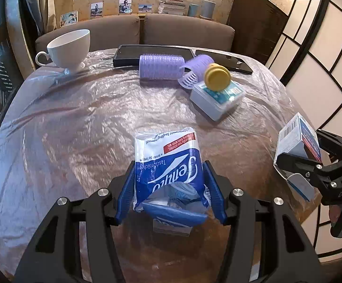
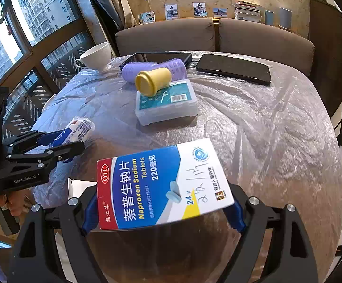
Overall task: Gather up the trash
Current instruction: 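Carry the Tempo pack and Naproxen box over the white bin with both tools, then lower the Tempo pack and Naproxen box into the bin opening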
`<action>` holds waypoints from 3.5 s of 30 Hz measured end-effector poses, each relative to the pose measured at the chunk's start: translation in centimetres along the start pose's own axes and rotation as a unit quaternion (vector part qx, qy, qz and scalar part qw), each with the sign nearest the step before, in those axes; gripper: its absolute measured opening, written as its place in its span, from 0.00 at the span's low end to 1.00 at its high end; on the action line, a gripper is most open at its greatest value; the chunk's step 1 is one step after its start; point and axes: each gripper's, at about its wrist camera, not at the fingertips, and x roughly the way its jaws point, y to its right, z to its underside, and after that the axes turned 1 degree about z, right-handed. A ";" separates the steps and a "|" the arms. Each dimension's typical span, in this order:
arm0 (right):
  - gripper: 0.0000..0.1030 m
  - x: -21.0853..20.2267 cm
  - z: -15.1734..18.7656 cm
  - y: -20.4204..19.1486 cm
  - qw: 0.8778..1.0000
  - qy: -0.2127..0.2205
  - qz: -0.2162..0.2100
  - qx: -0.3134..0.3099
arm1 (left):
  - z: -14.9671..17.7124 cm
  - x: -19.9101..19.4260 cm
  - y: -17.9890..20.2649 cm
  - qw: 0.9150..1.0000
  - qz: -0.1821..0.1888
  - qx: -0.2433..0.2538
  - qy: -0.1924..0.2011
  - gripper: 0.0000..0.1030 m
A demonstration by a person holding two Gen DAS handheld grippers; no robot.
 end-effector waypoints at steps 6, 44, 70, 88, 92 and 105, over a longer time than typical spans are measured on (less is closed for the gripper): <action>0.80 -1.0 0.9 -0.6 1.000 -0.001 0.003 0.004 | 1.5 -1.0 0.5 1.000 0.004 0.004 -0.004 0.54; 0.80 -5.7 7.8 -4.6 0.999 -0.036 -0.019 -0.010 | 8.8 -7.4 2.9 0.999 0.035 0.029 -0.023 0.54; 0.80 -5.2 13.3 -5.5 0.994 -0.099 -0.035 -0.012 | 13.4 -7.1 5.4 0.992 0.074 0.067 -0.083 0.54; 0.80 -1.7 15.7 -5.4 0.990 -0.140 -0.025 -0.016 | 15.2 -3.2 5.7 0.985 0.067 0.085 -0.131 0.54; 0.80 -0.9 15.8 -5.3 0.989 -0.148 -0.023 -0.011 | 15.4 -2.6 5.7 0.985 0.065 0.087 -0.137 0.54; 0.80 1.6 16.1 -5.6 0.986 -0.167 -0.017 -0.011 | 16.7 0.2 6.3 0.982 0.055 0.094 -0.154 0.54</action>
